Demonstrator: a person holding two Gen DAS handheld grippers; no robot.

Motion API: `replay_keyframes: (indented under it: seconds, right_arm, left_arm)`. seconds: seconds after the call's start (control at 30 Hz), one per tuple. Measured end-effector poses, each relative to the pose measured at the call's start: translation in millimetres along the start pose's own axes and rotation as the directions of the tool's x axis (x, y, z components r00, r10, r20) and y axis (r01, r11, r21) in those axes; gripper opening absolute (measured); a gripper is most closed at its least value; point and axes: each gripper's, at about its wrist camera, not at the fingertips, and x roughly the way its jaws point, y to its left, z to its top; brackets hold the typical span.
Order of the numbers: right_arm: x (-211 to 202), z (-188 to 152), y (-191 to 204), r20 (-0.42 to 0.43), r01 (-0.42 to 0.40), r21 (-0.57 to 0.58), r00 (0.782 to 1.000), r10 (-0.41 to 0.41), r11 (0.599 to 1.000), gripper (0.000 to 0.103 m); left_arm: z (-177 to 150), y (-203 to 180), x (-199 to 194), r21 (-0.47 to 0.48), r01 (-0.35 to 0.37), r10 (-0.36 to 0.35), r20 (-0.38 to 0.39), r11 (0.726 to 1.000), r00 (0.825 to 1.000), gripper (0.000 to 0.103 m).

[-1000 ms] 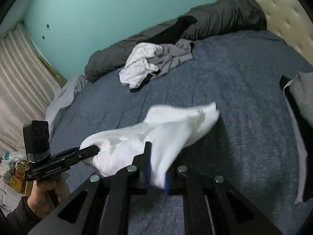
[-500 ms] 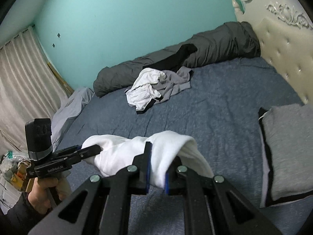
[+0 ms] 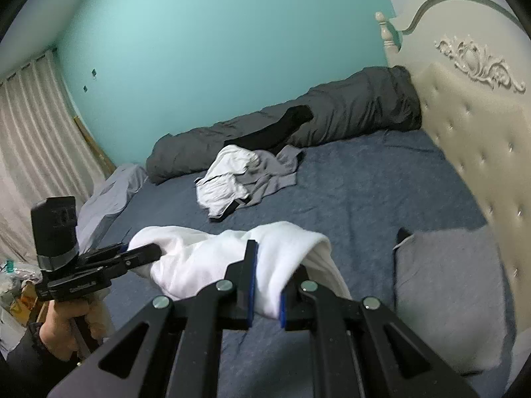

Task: Fold clothes
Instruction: 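Lift the shirt with the left tool and carry it toward the headboard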

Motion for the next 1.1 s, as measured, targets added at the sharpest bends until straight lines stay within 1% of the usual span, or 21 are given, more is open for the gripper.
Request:
replay_keyframes:
  seconds: [0.2,0.3,0.37,0.5,0.6,0.67,0.73,0.8,0.87,0.97,1.1]
  right_arm:
    - [11.4,51.4,-42.3,0.020,0.067,-0.003,0.998,-0.067,0.998,0.009]
    - [16.9,78.7,-67.6,0.039,0.110,-0.016,0.993,-0.110,0.994,0.009]
    - [17.0,91.0,-84.8,0.056,0.134,-0.013,0.989,-0.133,0.991,0.009]
    - [15.0,115.4,-121.7,0.092,0.214,-0.033,0.973,-0.210,0.976,0.009]
    - [8.9,126.9,-150.2,0.131,0.277,-0.048,0.954,-0.269,0.960,0.009]
    - [2.1,130.4,-174.6,0.153,0.306,-0.026,0.942,-0.299,0.952,0.009]
    - [-2.6,129.0,-194.0,0.153,0.330,-0.012,0.933,-0.325,0.944,0.009]
    - [-5.0,117.3,-216.9,0.132,0.350,-0.001,0.929,-0.347,0.937,0.009]
    - [-7.1,104.6,-235.3,0.109,0.361,0.014,0.926,-0.361,0.932,0.009]
    - [-14.6,77.6,-253.4,0.079,0.365,0.045,0.927,-0.368,0.930,0.009]
    - [-34.0,34.9,-271.7,0.033,0.363,0.074,0.930,-0.366,0.929,0.009]
  left_arm:
    - [52.6,-27.0,52.5,0.034,-0.010,0.009,0.012,0.999,1.000,0.032]
    - [76.2,-41.7,81.7,0.048,-0.008,0.007,0.022,0.999,1.000,0.032]
    - [89.9,-52.7,100.9,0.056,-0.006,0.005,0.029,0.998,1.000,0.032]
    - [108.7,-81.0,144.7,0.079,0.000,-0.004,0.045,0.997,0.999,0.032]
    - [115.8,-105.3,177.7,0.107,0.013,-0.018,0.045,0.994,0.999,0.032]
    - [105.9,-118.1,197.9,0.116,0.031,-0.034,0.020,0.993,0.999,0.032]
    - [95.9,-130.9,218.1,0.125,0.050,-0.050,-0.006,0.991,0.999,0.032]
    - [85.3,-143.4,237.8,0.131,0.070,-0.066,-0.033,0.989,0.997,0.032]
    - [64.6,-152.5,250.2,0.119,0.103,-0.094,-0.077,0.988,0.993,0.032]
    - [34.5,-169.4,255.3,0.138,0.140,-0.122,-0.132,0.981,0.984,0.032]
    - [1.8,-185.9,245.4,0.162,0.170,-0.141,-0.174,0.972,0.975,0.032]
